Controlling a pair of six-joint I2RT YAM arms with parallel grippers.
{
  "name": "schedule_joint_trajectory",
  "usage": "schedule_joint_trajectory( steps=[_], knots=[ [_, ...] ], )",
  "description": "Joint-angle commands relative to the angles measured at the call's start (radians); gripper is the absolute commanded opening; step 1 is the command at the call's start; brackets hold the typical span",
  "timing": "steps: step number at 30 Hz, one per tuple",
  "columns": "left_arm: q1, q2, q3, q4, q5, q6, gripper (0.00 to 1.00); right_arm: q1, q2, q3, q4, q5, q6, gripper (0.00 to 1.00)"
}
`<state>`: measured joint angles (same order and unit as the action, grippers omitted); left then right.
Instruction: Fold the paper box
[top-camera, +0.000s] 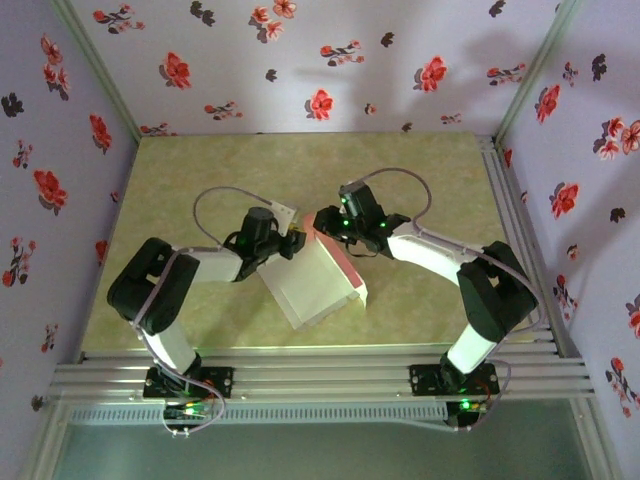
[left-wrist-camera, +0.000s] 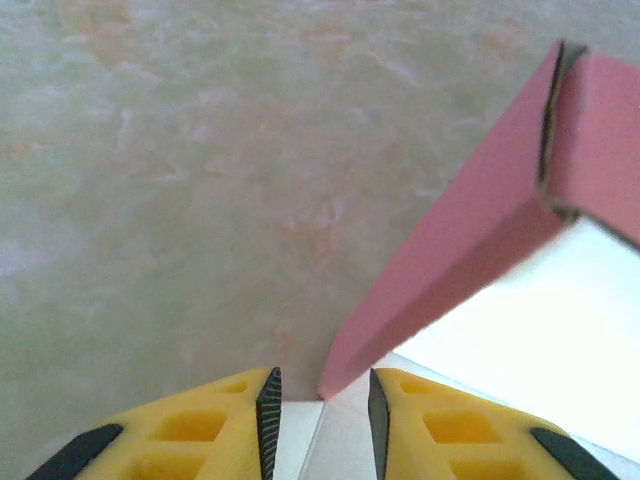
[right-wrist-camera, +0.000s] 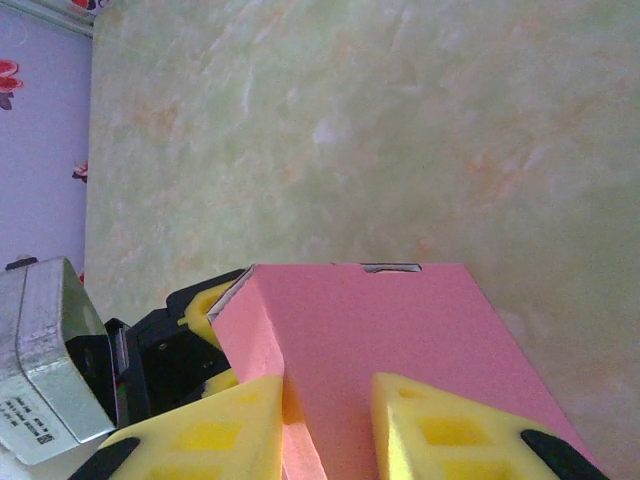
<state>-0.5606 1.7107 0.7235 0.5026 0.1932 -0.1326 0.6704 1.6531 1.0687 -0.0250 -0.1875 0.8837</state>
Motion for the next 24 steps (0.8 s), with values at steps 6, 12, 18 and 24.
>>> schedule_joint_trajectory(
  steps=[6,12,18,24],
  knots=[
    [0.046,-0.008,0.076,-0.23,0.044,0.082,0.28,-0.022,0.027,-0.015,-0.118,-0.005,-0.026,0.28],
    [0.056,0.06,0.165,-0.24,0.046,0.013,0.25,-0.026,0.032,-0.004,-0.124,-0.015,-0.031,0.28],
    [0.055,0.116,0.269,-0.314,0.101,-0.045,0.23,-0.026,0.032,-0.004,-0.13,-0.015,-0.032,0.28],
    [0.056,0.116,0.271,-0.325,0.133,-0.136,0.23,-0.029,0.033,-0.004,-0.125,-0.018,-0.031,0.28]
  ],
)
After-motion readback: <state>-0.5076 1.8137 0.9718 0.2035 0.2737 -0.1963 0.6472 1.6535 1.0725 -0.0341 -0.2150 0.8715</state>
